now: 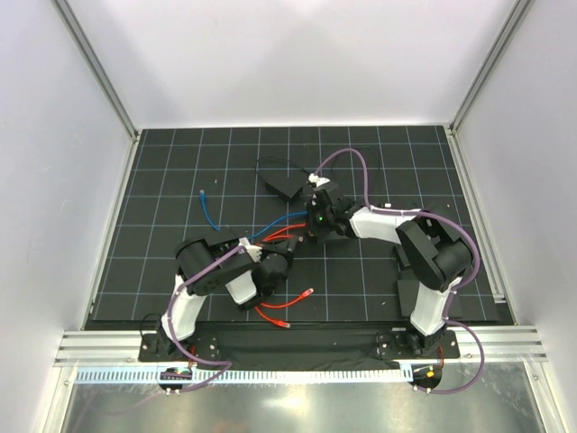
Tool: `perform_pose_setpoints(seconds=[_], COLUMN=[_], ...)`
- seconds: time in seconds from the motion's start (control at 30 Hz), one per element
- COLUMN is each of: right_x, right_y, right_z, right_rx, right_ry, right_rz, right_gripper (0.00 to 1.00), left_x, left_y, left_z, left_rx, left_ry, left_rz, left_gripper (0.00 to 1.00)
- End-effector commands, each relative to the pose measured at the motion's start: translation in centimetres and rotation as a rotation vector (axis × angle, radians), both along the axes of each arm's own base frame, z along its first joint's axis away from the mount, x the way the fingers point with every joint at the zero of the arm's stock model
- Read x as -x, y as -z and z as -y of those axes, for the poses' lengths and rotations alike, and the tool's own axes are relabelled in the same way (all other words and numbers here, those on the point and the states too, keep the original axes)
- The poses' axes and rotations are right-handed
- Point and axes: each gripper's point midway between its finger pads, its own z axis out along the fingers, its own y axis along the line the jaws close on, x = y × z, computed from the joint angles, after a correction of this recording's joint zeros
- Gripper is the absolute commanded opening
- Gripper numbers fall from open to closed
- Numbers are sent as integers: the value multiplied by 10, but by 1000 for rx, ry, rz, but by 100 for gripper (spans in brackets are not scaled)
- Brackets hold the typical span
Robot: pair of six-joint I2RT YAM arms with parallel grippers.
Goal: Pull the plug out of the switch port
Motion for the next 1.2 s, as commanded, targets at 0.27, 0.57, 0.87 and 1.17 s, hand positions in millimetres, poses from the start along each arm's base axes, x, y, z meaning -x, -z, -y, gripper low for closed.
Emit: perform_pose_setpoints(seconds=[0.27,0.57,0.87,1.17], right_x=[11,14,14,18], right_y=[-35,-102,-100,-97], right_z=[-10,36,60,53], right_rx=[-138,-182,-116,-135], right_ry=[-84,81,171,149], right_rz=[102,408,417,385], right_gripper=[17,17,18,17], left_x=[24,39,29,-7], left_y=[-26,-104,-196,-200], left_z=[9,10,-60,-198], left_rx=[-223,-506,-824,-907], left_ry=[133,209,239,245], left_rz=[65,187,167,-159], left_gripper=[0,0,0,0])
